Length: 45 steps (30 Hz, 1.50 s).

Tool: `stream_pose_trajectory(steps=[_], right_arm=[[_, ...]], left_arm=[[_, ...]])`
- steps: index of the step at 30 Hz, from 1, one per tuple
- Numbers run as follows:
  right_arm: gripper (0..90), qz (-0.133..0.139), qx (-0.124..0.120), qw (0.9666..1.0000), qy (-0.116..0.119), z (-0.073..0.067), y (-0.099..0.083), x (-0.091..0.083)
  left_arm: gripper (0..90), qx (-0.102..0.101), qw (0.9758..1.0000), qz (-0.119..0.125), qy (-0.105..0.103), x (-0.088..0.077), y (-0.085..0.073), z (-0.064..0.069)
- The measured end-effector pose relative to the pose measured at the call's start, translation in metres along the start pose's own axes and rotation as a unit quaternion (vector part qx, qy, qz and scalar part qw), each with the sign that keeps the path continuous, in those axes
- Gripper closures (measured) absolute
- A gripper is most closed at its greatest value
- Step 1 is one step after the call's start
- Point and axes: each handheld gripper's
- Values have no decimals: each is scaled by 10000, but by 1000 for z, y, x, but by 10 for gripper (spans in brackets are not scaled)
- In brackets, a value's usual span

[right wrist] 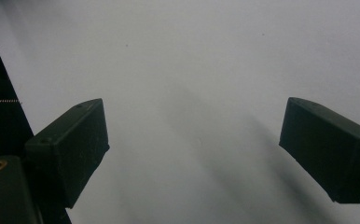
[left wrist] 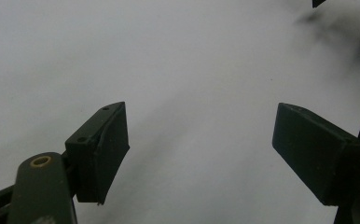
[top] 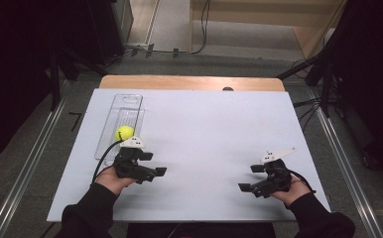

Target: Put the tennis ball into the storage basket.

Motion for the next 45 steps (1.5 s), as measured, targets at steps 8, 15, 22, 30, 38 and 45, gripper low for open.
stream_pose_trajectory(steps=[8,15,22,30,38,45], right_arm=[[62,-18,10,10000,-10,0,0,0],[62,-16,12,10000,-10,0,0,0],[62,-12,13,10000,-15,0,0,0],[62,-24,21,10000,-22,0,0,0],[62,-18,13,10000,-26,1,-1,0],[62,-28,18,10000,-21,1,0,1]], left_arm=[[193,125,9998,-71,-102,-3,-8,-2],[193,148,9998,-55,-91,-6,-12,-3],[193,178,9998,-19,-73,-9,-16,-3],[193,207,9998,-11,-45,-12,-21,-3],[193,223,9997,-5,-19,-14,-24,-5],[193,234,9997,-8,-29,-14,-25,-5]])
Point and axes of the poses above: each handheld gripper's, and its own axes: x roughly forward along the jaws, y roughly out of its top, z roughly to its right, and after that the axes turned 12 degrees about -x, right-handed
